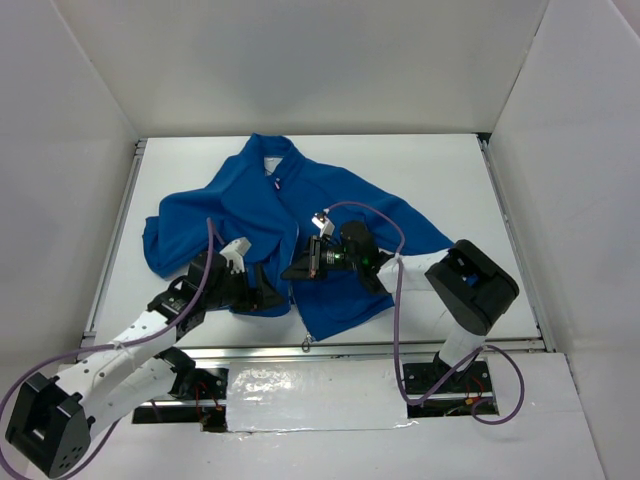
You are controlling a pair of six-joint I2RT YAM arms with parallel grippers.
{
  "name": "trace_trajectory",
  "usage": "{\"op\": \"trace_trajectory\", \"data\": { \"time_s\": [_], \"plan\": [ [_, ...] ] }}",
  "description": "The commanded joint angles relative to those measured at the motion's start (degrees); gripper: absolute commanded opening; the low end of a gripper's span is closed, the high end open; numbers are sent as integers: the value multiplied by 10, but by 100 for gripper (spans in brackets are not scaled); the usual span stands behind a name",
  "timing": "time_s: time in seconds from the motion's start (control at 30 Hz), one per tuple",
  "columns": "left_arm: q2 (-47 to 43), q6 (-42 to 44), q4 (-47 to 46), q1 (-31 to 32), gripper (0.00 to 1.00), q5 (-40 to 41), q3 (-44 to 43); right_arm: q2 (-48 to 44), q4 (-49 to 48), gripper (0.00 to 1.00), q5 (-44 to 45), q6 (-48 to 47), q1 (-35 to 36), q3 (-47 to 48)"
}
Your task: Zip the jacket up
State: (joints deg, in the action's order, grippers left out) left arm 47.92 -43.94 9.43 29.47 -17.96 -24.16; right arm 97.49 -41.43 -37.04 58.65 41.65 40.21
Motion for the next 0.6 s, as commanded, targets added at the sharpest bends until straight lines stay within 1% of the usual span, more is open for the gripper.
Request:
{"op": "trace_trajectory", "data": {
  "time_s": [0.0, 0.1, 0.13, 0.23, 0.4, 0.53, 0.57],
  "plan": [
    [7, -7, -54, 5, 82, -21, 2, -32, -33, 0, -9, 7, 7, 22],
    [19, -7, -73, 6, 81, -25, 8, -31, -37, 0, -9, 16, 8, 23],
    [23, -8, -80, 6, 80, -31, 10, -28, -40, 0, -9, 19, 8, 23],
    [34, -12, -106, 8, 68, -35, 19, -28, -43, 0, -8, 24, 10, 24],
    [37, -11, -116, 9, 60, -32, 25, -28, -44, 0, -11, 30, 11, 23],
    [32, -11, -129, 9, 49, -35, 28, -25, -50, 0, -10, 37, 12, 22],
    [31, -12, -132, 9, 49, -39, 31, -24, -52, 0, -12, 41, 11, 22]
  ]
}}
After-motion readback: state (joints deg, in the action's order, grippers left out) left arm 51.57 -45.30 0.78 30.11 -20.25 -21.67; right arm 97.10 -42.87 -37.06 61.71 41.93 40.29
